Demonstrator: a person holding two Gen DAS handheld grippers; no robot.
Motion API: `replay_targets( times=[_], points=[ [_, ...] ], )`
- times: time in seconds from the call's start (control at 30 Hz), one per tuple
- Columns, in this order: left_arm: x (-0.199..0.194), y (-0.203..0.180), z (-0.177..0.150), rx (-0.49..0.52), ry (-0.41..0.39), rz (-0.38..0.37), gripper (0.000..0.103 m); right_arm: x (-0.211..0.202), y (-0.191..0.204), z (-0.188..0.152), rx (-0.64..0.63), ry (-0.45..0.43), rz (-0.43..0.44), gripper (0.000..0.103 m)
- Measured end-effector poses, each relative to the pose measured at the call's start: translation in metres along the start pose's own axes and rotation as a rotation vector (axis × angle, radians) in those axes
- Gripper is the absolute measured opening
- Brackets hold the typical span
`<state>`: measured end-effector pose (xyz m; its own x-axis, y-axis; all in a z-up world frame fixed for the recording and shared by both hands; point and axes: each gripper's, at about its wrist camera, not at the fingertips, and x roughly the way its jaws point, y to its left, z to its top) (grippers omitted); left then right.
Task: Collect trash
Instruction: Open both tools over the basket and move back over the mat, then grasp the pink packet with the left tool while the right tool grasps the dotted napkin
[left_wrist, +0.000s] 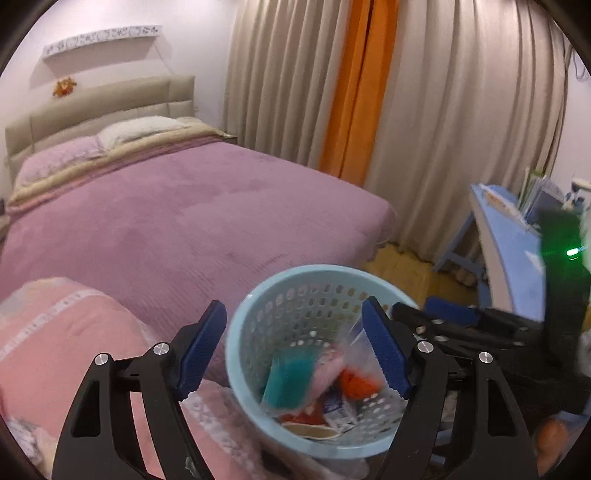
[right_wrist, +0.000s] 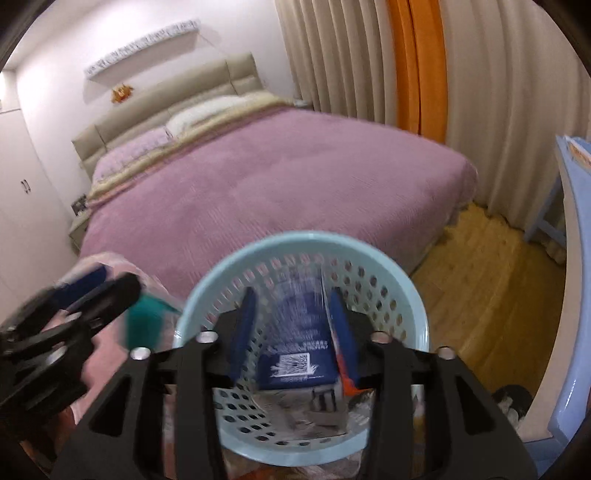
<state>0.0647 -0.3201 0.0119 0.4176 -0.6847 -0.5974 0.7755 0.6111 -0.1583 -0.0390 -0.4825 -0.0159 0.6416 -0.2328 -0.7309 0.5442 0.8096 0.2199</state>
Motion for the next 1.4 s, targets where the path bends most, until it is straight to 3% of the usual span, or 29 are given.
replay_targets(
  times=[0.17,0.3,0.63,0.87,1.13,1.4],
  points=[
    [-0.013,0.025,-0.013,-0.065,-0.001,0.005,0.073,0.005,-0.01,-0.014,0.027,0.042,0.014,0.05],
    [-0.039,0.044,-0.019,-0.097,-0.048,0.029,0.073,0.004,-0.002,-0.02,0.017,0.029,0.023,0.05],
    [-0.15,0.106,-0.029,-0.195,-0.211,0.186,0.073,-0.035,0.095,-0.04,-0.203,-0.1,0.134,0.05],
    [-0.217,0.162,-0.048,-0.261,-0.26,0.326,0.073,-0.048,0.167,-0.056,-0.347,-0.112,0.234,0.05],
    [-0.234,0.238,-0.09,-0.385,-0.203,0.434,0.073,-0.035,0.255,-0.098,-0.475,-0.054,0.353,0.05],
    [-0.214,0.311,-0.114,-0.512,-0.093,0.424,0.067,-0.018,0.307,-0.132,-0.536,0.017,0.419,0.05]
  ],
)
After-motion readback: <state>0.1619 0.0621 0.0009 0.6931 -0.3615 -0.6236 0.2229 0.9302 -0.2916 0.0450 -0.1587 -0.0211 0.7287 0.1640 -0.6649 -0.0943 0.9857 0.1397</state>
